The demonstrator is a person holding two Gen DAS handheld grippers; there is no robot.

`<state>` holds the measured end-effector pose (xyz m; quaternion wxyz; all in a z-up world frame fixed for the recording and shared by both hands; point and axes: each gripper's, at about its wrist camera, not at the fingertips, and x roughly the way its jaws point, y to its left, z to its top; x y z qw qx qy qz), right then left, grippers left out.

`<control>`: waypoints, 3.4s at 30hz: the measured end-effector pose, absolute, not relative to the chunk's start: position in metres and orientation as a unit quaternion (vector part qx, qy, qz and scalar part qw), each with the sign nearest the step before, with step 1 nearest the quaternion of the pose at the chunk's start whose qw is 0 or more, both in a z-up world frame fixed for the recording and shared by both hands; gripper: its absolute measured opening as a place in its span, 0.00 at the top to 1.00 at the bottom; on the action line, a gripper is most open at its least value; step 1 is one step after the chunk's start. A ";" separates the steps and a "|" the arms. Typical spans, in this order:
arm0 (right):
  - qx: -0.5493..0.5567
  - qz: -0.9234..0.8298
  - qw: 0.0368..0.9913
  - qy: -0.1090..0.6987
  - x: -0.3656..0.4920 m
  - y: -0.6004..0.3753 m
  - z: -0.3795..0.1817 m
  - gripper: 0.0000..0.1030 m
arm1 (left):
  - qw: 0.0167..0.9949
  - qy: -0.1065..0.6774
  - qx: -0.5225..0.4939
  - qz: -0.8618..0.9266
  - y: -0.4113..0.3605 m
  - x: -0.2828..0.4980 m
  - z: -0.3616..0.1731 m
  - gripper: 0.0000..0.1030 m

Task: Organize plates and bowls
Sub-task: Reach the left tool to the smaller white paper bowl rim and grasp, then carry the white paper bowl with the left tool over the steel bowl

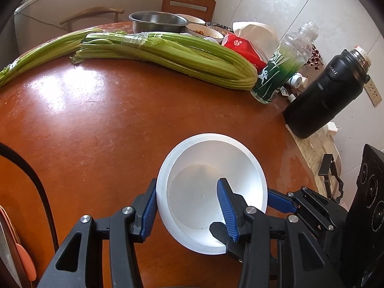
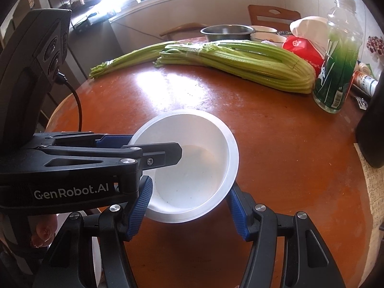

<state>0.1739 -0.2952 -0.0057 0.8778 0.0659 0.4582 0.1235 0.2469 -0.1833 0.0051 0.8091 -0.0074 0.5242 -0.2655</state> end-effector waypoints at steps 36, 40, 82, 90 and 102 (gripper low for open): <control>0.051 0.133 0.895 0.422 0.136 -0.282 0.028 0.38 | 0.834 0.484 -0.004 -0.264 -0.161 0.203 0.042 0.54; 0.048 0.134 0.897 0.418 0.130 -0.278 0.033 0.38 | 0.837 0.480 -0.004 -0.264 -0.156 0.195 0.047 0.54; 0.001 0.166 0.915 0.368 0.044 -0.210 0.072 0.37 | 0.873 0.425 -0.022 -0.236 -0.081 0.101 0.083 0.54; 0.003 0.171 0.914 0.369 0.037 -0.206 0.069 0.37 | 0.875 0.423 -0.023 -0.234 -0.074 0.090 0.082 0.54; 0.002 0.173 0.907 0.383 0.032 -0.202 0.051 0.37 | 0.869 0.437 -0.025 -0.232 -0.070 0.085 0.064 0.54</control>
